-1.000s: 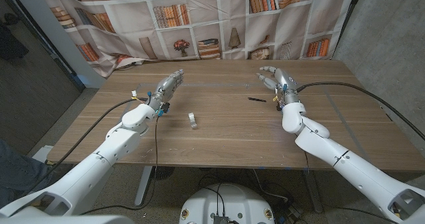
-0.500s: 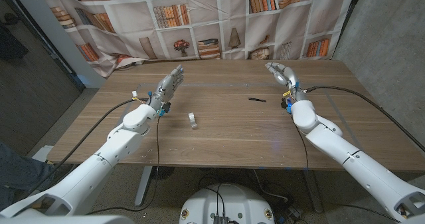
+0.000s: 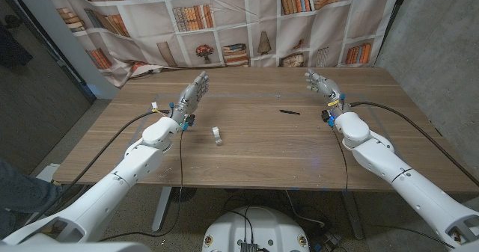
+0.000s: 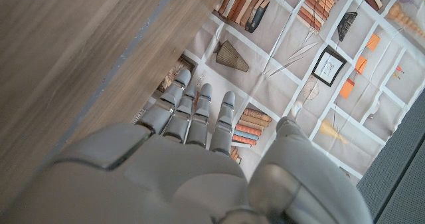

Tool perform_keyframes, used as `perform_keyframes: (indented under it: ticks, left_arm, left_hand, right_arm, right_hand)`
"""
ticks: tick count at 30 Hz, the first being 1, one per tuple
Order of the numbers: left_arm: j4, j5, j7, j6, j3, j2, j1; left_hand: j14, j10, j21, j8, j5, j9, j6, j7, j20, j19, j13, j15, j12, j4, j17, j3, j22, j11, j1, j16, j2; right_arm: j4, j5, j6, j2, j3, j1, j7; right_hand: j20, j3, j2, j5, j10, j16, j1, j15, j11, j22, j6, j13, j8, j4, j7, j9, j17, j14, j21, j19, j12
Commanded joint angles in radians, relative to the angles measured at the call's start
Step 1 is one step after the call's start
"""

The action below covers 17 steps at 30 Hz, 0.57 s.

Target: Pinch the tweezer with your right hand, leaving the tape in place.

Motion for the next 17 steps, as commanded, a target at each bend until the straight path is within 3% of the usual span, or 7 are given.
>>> perform_keyframes:
  ticks: [1,17]
  left_arm:
    - [-0.021,0.006,0.018,0.015,0.002,0.001,0.011]
    - [-0.013,0.004,-0.001,0.010,0.005,0.001,0.000]
  left_hand:
    - [0.005,0.009,-0.002,-0.001,-0.003,0.002,0.013,0.001,-0.001,-0.004,0.003,0.006,0.006,-0.002,0.002,-0.006,0.003,-0.001,-0.008,0.005,-0.007]
    - [0.004,0.009,-0.004,-0.001,-0.002,0.002,0.011,0.001,0.000,-0.005,0.003,0.007,0.005,-0.003,0.001,-0.015,0.003,0.003,-0.019,0.003,-0.011]
  right_arm:
    - [0.038,0.113,0.018,0.000,0.009,0.010,0.072]
    - [0.014,0.114,-0.006,-0.014,-0.008,0.011,0.060]
  right_hand:
    - [-0.003,-0.005,-0.003,-0.003,0.001,0.005,-0.011,0.005,0.009,0.004,0.003,0.002,0.000,0.001,0.012,0.002,0.001,-0.001,-0.005,-0.005,0.005]
    - [-0.001,-0.011,-0.007,-0.002,-0.008,0.004,-0.023,0.007,0.015,0.003,0.005,0.002,0.004,0.002,0.019,0.001,-0.001,-0.004,-0.008,-0.008,0.003]
